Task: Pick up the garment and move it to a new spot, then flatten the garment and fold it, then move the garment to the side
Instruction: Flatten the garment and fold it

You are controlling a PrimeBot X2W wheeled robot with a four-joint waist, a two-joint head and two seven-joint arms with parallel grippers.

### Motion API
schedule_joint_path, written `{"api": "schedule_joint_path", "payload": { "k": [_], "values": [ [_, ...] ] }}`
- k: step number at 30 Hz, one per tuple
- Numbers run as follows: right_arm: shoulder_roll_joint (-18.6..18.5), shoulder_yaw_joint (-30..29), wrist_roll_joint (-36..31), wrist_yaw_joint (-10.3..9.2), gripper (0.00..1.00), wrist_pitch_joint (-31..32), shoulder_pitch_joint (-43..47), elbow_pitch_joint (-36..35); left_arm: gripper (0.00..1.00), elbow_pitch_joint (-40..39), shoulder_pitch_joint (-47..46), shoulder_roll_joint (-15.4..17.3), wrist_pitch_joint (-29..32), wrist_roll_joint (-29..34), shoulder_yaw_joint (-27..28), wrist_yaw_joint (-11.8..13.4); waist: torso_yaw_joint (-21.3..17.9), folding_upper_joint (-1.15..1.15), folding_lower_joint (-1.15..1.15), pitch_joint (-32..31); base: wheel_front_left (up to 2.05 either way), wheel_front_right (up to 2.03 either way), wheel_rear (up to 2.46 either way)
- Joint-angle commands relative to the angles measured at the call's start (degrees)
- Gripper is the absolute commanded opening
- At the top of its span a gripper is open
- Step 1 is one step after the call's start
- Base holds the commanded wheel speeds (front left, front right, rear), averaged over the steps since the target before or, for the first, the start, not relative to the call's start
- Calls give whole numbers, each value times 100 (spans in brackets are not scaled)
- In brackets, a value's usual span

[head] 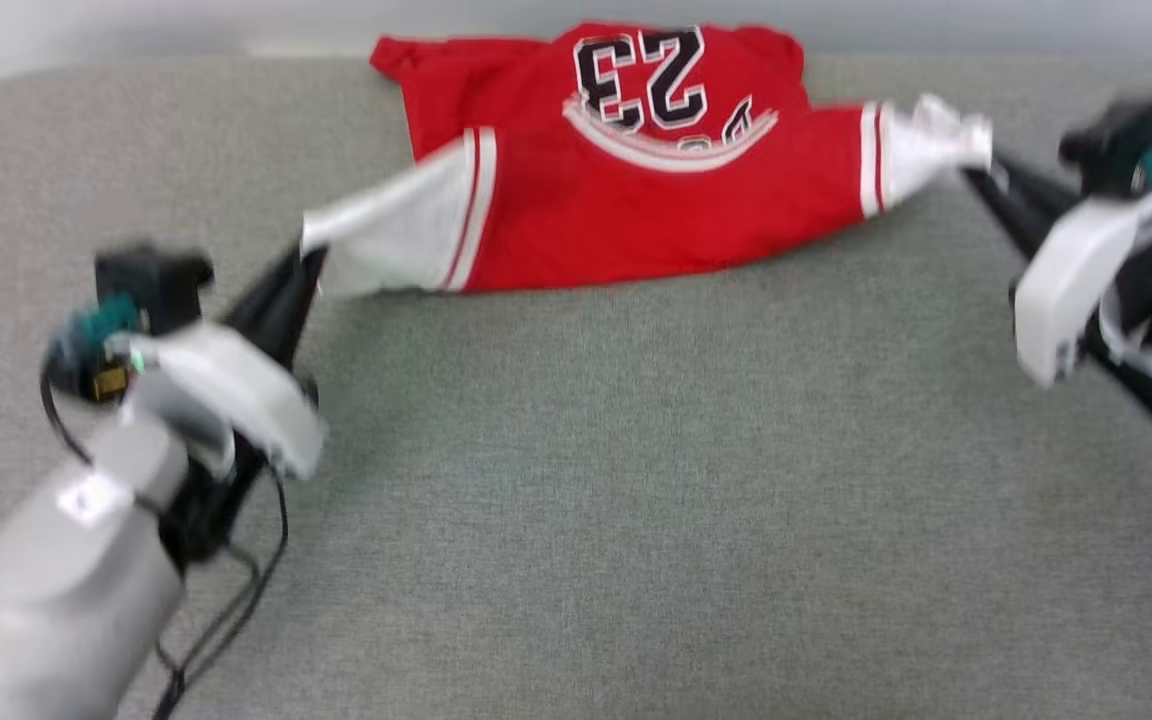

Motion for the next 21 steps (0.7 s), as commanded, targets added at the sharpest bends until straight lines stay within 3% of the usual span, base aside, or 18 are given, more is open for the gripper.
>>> {"api": "schedule_joint_path", "payload": {
  "k": [1,13,21],
  "values": [
    [-48,22,31,-4,0,-19,144,-20,0,-48,103,20,-38,-42,5,38,-5,0,1,-250,0,0,0],
    [-631,-223,269,-4,0,-26,2744,-892,0,-700,2659,501,-30,-492,289,479,-45,0,1,-1181,0,0,0],
    [-905,-957,199,-4,0,397,4595,-1793,0,-953,3715,839,-31,-646,420,776,-98,0,1,-1578,0,0,0]
  ]
}}
